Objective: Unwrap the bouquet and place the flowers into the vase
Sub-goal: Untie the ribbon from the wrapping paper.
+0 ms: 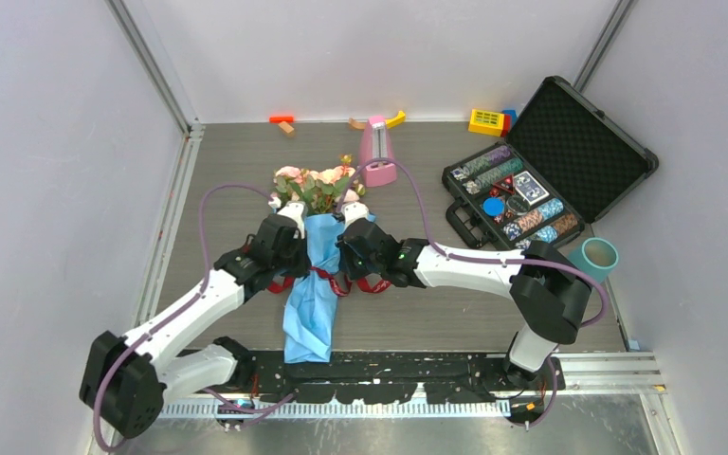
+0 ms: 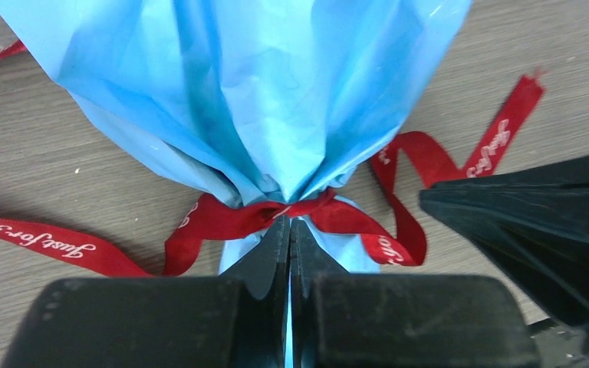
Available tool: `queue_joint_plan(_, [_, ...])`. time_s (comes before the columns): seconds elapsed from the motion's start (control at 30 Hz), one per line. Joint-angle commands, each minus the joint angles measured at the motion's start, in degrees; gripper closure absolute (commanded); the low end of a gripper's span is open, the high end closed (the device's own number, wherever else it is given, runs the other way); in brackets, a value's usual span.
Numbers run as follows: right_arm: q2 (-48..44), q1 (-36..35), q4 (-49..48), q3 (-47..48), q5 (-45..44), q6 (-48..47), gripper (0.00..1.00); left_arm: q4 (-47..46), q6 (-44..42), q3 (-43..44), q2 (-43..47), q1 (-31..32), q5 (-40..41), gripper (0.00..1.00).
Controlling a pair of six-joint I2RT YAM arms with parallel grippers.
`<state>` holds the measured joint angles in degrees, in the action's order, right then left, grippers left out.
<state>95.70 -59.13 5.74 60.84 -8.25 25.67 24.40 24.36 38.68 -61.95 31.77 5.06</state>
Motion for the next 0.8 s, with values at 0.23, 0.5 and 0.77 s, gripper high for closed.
queue_joint_plan(0.23, [-0.1, 0.0, -7.0, -1.2, 6.5, 2.6, 0.81, -4.3, 5.6, -3.4, 5.9, 0.2, -2.1, 1.0])
queue_joint_plan(0.5, [2.0, 0.0, -7.2, -2.7, 10.9, 3.7, 0.56, -3.2, 5.0, -2.8, 4.4, 0.2, -1.8, 0.85])
queue_joint_plan(0.77, [4.1, 0.0, -6.8, -1.0, 13.0, 3.5, 0.86, -0.8, 2.0, -1.5, 4.7, 0.2, 0.0, 0.66])
